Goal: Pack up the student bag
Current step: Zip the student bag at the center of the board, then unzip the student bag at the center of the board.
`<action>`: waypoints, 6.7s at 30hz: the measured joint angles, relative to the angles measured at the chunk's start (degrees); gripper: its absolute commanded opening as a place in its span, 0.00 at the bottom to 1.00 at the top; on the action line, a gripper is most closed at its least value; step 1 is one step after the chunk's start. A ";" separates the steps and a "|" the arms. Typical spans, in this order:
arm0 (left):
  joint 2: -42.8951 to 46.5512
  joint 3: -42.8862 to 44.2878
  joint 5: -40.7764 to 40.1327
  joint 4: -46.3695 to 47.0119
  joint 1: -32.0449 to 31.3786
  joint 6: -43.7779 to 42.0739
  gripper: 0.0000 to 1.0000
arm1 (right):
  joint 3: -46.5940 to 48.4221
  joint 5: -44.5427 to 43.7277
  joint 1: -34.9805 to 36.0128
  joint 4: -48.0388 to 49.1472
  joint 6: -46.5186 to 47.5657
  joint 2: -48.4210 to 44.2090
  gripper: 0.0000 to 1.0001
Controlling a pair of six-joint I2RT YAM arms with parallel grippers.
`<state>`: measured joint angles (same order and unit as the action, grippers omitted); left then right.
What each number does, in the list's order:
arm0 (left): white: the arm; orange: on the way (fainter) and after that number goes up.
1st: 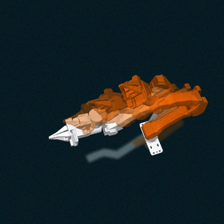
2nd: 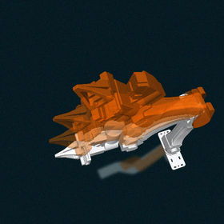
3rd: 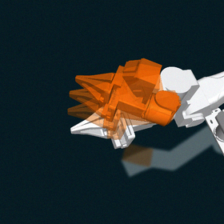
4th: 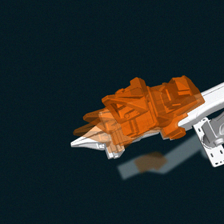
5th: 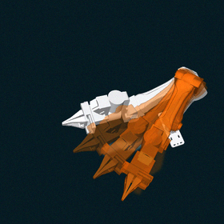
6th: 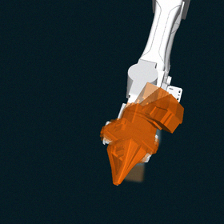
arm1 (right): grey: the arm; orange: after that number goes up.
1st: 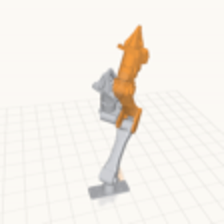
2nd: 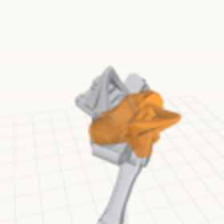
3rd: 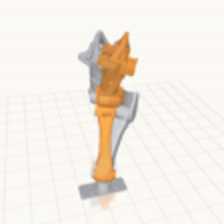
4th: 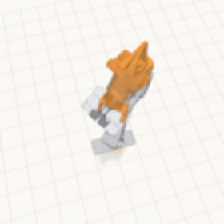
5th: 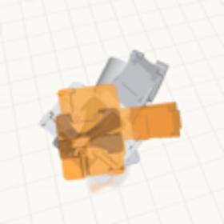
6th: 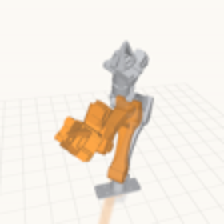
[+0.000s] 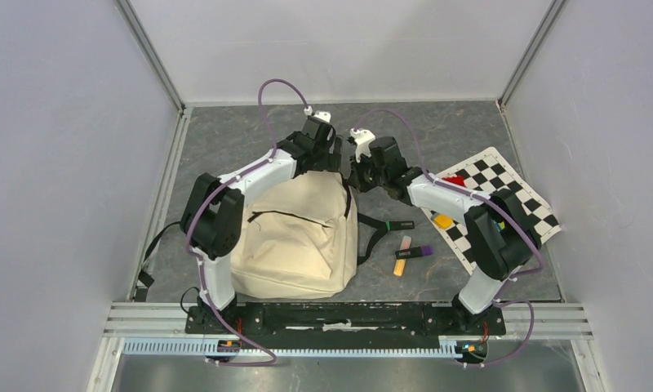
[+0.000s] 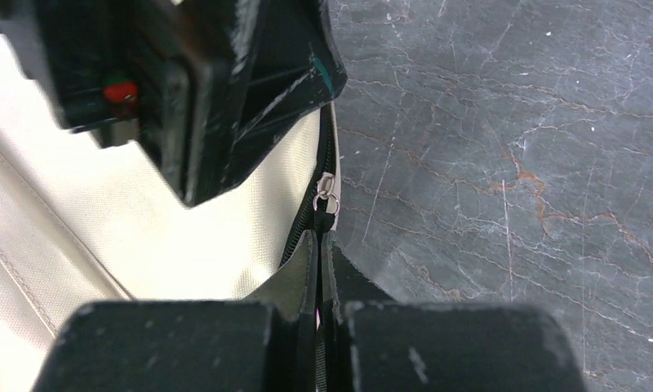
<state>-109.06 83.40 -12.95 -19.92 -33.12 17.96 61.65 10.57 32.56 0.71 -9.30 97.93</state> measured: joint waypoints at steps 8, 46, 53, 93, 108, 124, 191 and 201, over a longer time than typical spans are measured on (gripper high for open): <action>-3.19 0.72 -0.87 -1.86 0.00 4.46 0.19 | -3.76 1.05 0.09 1.03 -0.28 -2.93 0.00; 2.01 -6.36 0.59 0.85 -2.16 11.54 0.02 | -22.71 -11.61 16.22 1.18 -6.14 -22.86 0.00; 3.58 -6.86 0.59 0.70 -2.36 12.98 0.02 | -25.70 -15.32 18.36 2.58 -11.69 -24.13 0.00; 38.05 -25.24 -3.43 -3.30 -2.25 12.48 1.00 | -22.34 -17.00 18.78 -13.75 -14.95 -31.01 0.84; 51.63 -31.52 2.14 -17.31 8.31 7.28 1.00 | -21.70 -9.44 10.05 -6.10 -14.43 -22.58 0.48; 66.66 -38.05 -2.91 -19.02 8.31 6.45 1.00 | 2.34 -14.56 9.42 -6.47 -4.81 0.70 0.00; 37.57 -41.97 28.59 -7.61 46.66 10.47 0.50 | 42.07 -45.16 44.22 -22.21 0.22 27.19 0.59; 37.53 -41.97 29.16 -7.56 46.66 10.47 0.49 | 44.85 -45.59 43.54 -21.22 0.83 30.69 0.35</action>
<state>-71.53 41.43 16.21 -27.49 13.54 28.42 106.50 -35.03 76.09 -20.51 -8.47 128.62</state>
